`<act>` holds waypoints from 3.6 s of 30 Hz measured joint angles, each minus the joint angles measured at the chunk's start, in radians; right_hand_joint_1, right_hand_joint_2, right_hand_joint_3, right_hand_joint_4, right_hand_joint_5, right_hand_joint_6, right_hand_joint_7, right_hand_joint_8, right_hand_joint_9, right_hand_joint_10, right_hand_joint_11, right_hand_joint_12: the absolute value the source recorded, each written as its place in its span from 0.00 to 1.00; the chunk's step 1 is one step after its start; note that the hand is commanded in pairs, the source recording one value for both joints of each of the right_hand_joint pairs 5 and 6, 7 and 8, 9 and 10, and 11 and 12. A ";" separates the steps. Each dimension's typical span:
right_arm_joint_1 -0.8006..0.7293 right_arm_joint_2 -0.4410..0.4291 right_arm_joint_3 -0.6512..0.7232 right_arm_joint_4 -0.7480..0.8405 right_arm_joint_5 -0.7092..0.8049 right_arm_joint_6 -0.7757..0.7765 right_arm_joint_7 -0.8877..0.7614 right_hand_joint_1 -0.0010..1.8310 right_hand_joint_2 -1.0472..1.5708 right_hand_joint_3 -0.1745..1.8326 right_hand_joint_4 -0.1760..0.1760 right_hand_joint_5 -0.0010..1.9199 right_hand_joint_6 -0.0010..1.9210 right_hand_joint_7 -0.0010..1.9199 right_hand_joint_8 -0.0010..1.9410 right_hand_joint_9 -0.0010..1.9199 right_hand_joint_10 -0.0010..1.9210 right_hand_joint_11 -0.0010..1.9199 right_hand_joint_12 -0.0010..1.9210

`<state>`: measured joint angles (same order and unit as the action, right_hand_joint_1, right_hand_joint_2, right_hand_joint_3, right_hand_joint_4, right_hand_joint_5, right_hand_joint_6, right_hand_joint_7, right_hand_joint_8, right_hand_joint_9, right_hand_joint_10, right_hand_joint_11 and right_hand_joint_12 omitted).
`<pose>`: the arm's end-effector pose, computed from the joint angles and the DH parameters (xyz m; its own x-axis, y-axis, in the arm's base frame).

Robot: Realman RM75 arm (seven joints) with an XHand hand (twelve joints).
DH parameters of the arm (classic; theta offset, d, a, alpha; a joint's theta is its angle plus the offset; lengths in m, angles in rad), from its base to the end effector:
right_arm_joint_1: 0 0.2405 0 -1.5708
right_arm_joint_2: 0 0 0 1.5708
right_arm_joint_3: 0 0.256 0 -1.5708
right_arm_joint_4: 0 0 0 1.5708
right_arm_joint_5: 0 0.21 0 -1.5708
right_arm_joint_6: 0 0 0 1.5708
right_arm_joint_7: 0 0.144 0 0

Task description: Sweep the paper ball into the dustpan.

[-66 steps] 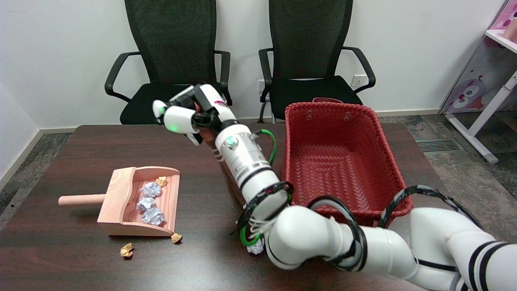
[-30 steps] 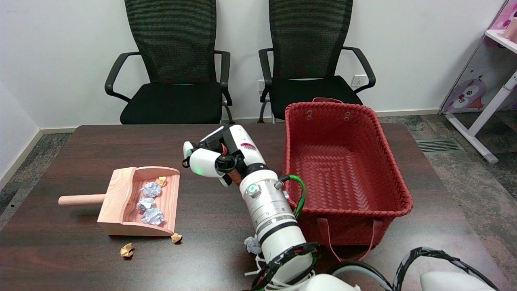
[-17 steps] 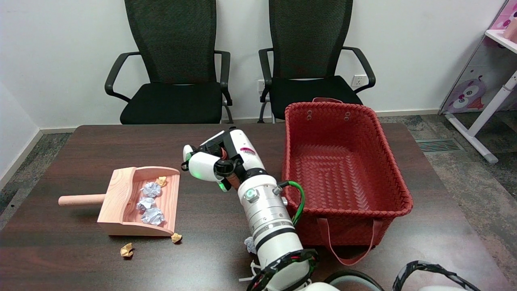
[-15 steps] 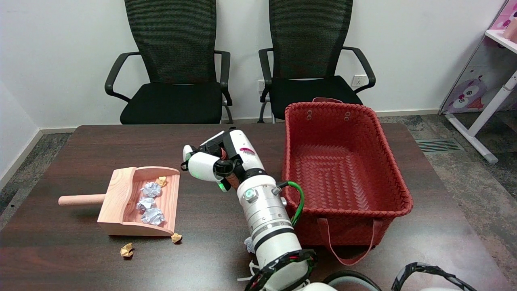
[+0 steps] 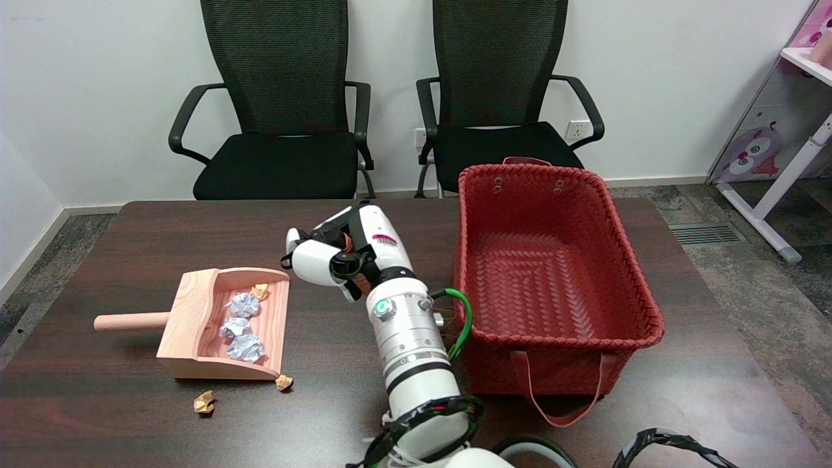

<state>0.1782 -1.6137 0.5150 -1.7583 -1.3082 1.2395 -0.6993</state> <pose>-0.1891 -0.2799 0.0697 0.3588 0.1121 0.9267 -0.9334 0.0540 0.3548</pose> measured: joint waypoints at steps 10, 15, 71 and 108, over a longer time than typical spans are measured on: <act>0.041 -0.035 0.016 0.109 -0.041 -0.035 0.071 0.58 1.00 0.71 1.00 1.00 1.00 1.00 0.99 1.00 1.00 1.00 1.00; 0.064 -0.046 0.019 0.153 -0.050 -0.056 0.101 0.58 1.00 0.73 1.00 1.00 1.00 1.00 0.99 1.00 1.00 1.00 1.00; 0.104 0.032 0.038 0.156 -0.245 -0.125 0.285 0.56 1.00 0.76 1.00 1.00 1.00 1.00 0.99 1.00 1.00 1.00 1.00; -0.153 -0.154 -0.008 0.251 -0.507 -0.011 0.210 0.55 1.00 0.82 1.00 1.00 1.00 1.00 0.99 1.00 1.00 1.00 1.00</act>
<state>0.0253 -1.7678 0.5073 -1.5069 -1.8153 1.2281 -0.4896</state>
